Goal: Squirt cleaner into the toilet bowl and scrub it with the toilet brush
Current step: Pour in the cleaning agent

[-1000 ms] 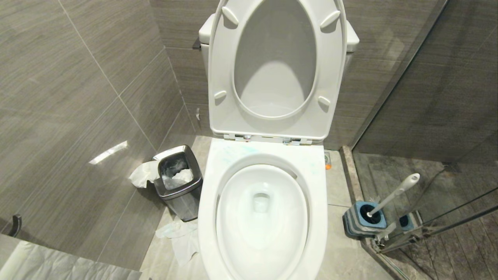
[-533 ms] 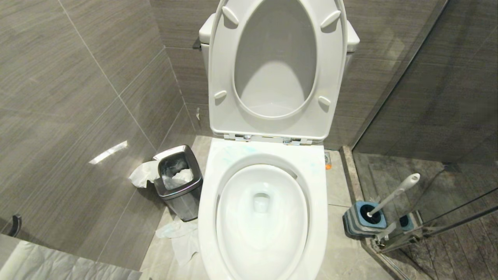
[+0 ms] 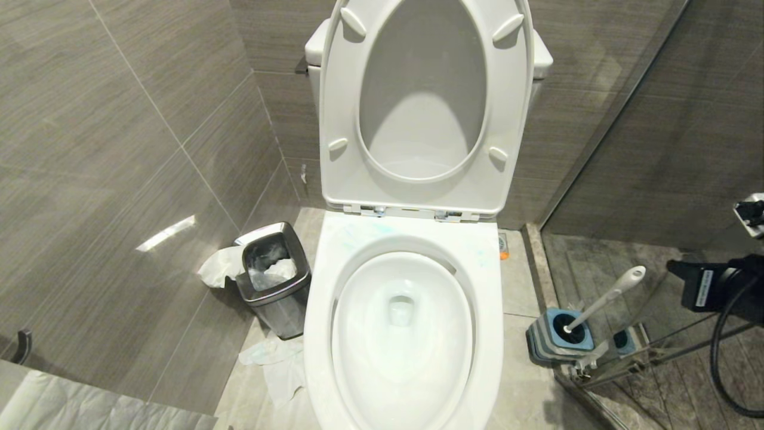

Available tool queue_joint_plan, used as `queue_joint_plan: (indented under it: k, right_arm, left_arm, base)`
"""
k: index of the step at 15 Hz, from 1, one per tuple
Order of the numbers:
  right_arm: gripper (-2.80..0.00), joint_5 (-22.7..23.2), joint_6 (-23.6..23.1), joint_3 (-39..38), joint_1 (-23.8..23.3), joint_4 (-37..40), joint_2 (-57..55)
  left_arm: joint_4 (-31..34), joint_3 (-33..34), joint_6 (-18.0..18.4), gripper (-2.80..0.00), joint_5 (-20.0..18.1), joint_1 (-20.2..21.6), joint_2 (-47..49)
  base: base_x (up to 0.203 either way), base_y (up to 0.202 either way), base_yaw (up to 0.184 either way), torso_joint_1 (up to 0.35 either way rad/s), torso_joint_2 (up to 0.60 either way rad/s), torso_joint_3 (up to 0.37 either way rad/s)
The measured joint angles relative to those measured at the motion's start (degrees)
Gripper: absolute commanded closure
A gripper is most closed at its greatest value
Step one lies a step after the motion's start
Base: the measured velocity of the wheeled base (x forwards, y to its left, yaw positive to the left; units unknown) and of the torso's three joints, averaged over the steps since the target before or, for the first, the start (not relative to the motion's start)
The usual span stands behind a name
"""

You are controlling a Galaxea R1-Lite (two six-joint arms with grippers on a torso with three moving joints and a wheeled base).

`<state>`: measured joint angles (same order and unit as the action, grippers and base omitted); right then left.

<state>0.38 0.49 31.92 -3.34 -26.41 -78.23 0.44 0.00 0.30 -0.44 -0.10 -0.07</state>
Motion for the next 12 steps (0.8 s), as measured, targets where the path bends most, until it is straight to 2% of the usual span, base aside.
queue_joint_plan:
  k: [5,8,10,12]
  right_arm:
    - [0.0,0.6,-0.3,-12.7,0.1,-30.8,-14.0]
    - [0.0,1.8,-0.4,-17.4,0.2,-47.4,-24.4]
    - [0.0,2.5,-0.4,-18.7,0.2,-56.2,-31.6]
    - [0.0,3.1,-0.3,-17.2,0.2,-60.3,-37.5]
  left_arm:
    - [0.0,0.0,0.0,0.0,0.0,0.0,0.0]
    - [0.0,0.0,0.0,0.0,0.0,0.0,0.0]
    - [0.0,0.0,0.0,0.0,0.0,0.0,0.0]
    - [0.0,0.0,0.0,0.0,0.0,0.0,0.0]
  base:
    - [0.0,0.0,0.0,0.0,0.0,0.0]
    - [0.0,0.0,0.0,0.0,0.0,0.0]
    - [0.0,0.0,0.0,0.0,0.0,0.0]
    - [0.0,0.0,0.0,0.0,0.0,0.0]
